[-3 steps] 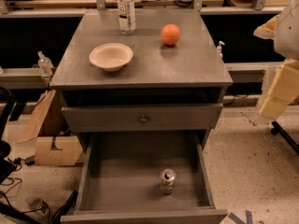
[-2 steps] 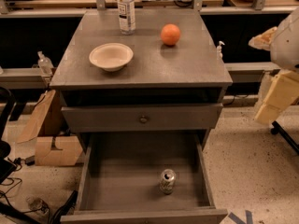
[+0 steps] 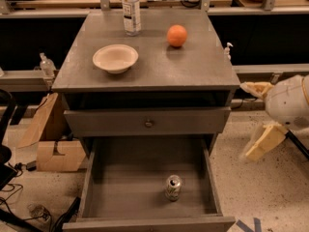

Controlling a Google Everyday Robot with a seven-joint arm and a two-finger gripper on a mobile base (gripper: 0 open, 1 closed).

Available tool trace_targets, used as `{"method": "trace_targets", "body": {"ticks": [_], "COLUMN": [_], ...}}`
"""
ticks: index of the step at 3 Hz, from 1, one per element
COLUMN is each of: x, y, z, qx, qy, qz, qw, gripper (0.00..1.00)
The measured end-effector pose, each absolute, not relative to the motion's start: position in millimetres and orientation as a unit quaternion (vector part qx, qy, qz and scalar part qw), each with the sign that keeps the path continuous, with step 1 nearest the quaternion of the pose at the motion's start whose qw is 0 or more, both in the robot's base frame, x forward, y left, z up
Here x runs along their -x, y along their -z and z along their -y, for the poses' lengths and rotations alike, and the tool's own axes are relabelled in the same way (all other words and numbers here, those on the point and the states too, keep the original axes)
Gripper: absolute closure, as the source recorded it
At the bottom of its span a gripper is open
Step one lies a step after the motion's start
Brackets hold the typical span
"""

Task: Pick 7up can from middle drawer and place on counter

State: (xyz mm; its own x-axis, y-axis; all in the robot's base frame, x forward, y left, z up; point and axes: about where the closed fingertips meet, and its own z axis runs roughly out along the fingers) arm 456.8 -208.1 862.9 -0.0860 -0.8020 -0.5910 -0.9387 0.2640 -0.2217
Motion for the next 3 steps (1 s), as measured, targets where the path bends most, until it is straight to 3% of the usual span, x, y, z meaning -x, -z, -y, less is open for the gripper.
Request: {"method": "trace_targets", "body": {"ticks": [2,3], "x": [-436.4,-435.9], "y": [-791.6,-789.3], "z": [213.9,215.3], "qx": [0.605,0.623], "qy": [-0.185,-0.175], "qz": [-0.659,-0.642], "qw": [0.406,0.412], "gripper": [0.00,0.00]}}
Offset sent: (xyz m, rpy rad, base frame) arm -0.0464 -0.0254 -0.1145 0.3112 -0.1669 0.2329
